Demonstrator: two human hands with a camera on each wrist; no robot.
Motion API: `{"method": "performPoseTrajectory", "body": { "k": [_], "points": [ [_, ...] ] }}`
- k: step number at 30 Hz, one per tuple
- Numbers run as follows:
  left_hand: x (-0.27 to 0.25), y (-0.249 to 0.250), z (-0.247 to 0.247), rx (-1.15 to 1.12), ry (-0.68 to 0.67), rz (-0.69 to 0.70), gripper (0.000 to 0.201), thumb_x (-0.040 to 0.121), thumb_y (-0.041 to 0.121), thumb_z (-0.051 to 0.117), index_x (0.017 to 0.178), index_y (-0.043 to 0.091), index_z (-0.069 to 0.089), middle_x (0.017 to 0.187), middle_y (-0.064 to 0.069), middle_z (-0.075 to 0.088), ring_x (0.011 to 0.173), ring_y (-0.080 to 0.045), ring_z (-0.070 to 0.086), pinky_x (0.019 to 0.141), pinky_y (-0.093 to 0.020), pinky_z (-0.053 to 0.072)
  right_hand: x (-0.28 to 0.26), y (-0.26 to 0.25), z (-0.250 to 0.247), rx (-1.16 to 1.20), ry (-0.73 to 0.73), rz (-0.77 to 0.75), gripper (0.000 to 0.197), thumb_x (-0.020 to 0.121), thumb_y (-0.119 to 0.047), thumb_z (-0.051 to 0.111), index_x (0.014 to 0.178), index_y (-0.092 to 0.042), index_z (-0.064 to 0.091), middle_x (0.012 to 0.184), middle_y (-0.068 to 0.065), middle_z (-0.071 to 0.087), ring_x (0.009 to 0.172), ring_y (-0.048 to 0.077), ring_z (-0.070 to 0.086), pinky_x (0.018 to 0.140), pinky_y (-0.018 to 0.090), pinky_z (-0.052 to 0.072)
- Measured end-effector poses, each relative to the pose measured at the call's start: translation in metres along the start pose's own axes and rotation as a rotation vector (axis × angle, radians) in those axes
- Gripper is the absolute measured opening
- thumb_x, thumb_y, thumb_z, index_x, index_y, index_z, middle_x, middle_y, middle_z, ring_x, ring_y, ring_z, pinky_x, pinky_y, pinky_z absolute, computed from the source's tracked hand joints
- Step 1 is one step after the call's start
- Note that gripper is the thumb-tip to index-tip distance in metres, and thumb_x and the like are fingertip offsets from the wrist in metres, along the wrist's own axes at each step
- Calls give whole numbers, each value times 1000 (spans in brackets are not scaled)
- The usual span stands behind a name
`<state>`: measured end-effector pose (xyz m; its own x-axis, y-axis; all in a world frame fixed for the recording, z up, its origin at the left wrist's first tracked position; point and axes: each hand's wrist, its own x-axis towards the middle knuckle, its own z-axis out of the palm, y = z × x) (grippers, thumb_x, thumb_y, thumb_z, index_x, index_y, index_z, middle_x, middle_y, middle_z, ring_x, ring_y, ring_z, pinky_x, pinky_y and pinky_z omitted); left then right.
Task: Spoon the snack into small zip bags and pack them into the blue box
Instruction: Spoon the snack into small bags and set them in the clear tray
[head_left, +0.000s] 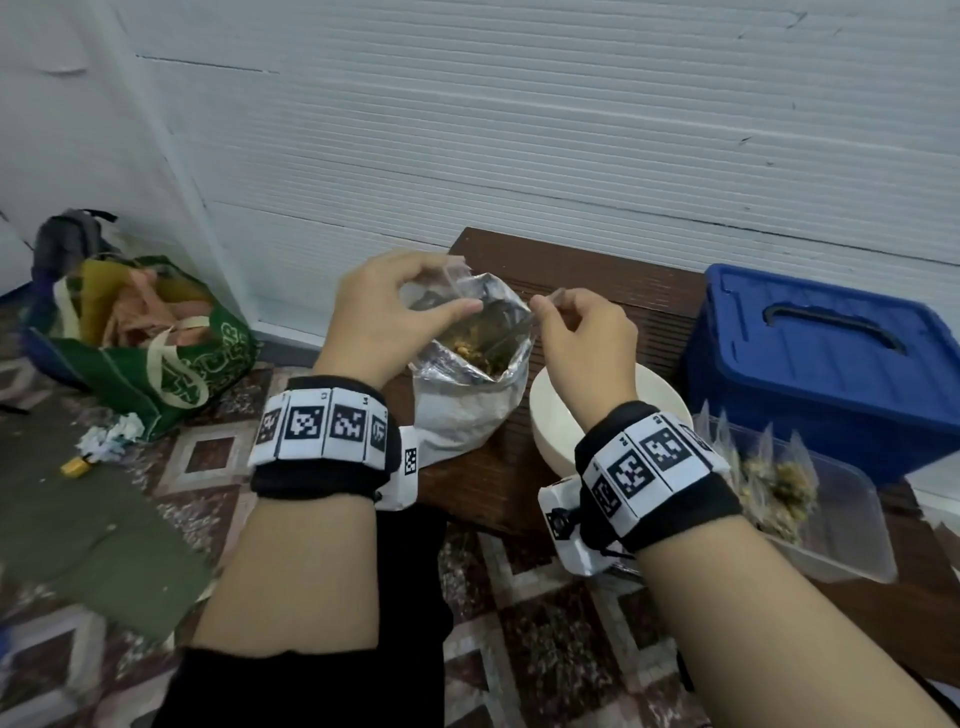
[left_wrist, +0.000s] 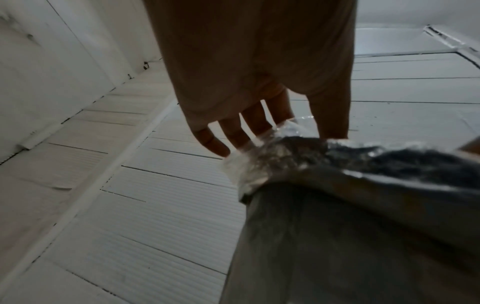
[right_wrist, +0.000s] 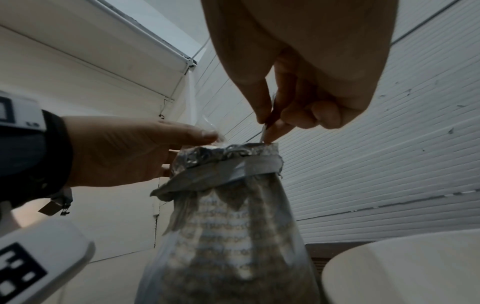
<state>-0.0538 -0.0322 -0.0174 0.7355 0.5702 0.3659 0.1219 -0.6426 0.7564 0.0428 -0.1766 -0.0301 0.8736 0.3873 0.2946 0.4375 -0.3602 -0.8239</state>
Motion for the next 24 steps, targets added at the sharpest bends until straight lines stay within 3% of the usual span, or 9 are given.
{"method": "performPoseTrajectory", "body": {
  "k": [5,9,11,14,16,18,19,22,24],
  "points": [
    [0,-3,4,6,-7,-26,36,68,46,80,100,34,70,95,22,64,95,9,55,101,-35,44,-2,-6,0,-60,99,-247,16,94,-17,55,94,-9,68,86,2,68,82,17,59,72,24,40],
    [-1,-5,4,16,-3,-16,40,61,63,72,94,41,69,92,20,68,96,1,61,99,-46,46,-9,-5,9,-152,-28,-340,16,94,-15,56,93,-7,69,85,7,68,82,24,59,75,32,43],
    [-2,-5,5,13,-1,-21,44,58,71,67,94,47,66,88,24,67,95,0,62,98,-48,46,-9,-3,12,-100,-36,-270,16,93,-15,56,91,-7,69,82,6,69,81,23,61,76,33,47],
    [-2,-2,6,15,-15,-37,42,58,69,69,95,49,65,86,27,64,96,-1,62,100,-49,44,-5,-2,11,3,7,-110,17,94,-15,55,85,-8,68,75,0,65,72,12,57,65,10,40],
    [-2,2,4,8,-15,-51,40,64,56,76,101,42,66,87,27,63,95,4,59,101,-42,45,-1,-2,9,34,53,-26,19,94,-15,54,81,-8,67,71,-3,60,63,4,50,59,4,36],
    [-1,4,1,-15,-1,-56,43,68,44,80,108,38,64,86,26,61,90,14,54,99,-26,46,3,-2,6,60,104,37,21,94,-15,53,81,-6,67,71,-4,60,62,2,49,59,5,35],
    [-1,4,-1,-25,17,-57,46,69,42,80,111,37,62,86,26,61,89,15,54,98,-24,46,5,-1,4,75,124,69,23,95,-16,52,82,-5,68,73,-3,61,64,2,49,59,9,36],
    [-1,1,-10,-34,83,-64,48,64,54,78,104,42,55,89,22,64,93,4,59,101,-40,46,14,0,-4,119,183,164,23,96,-20,51,88,-8,69,77,-1,64,67,6,52,58,18,38],
    [0,-2,-17,-6,88,-70,47,59,65,73,96,45,51,92,21,64,93,3,59,101,-44,45,19,-1,-11,129,217,196,22,97,-20,50,88,-11,67,78,-3,62,66,3,50,56,16,37]
  ]
}}
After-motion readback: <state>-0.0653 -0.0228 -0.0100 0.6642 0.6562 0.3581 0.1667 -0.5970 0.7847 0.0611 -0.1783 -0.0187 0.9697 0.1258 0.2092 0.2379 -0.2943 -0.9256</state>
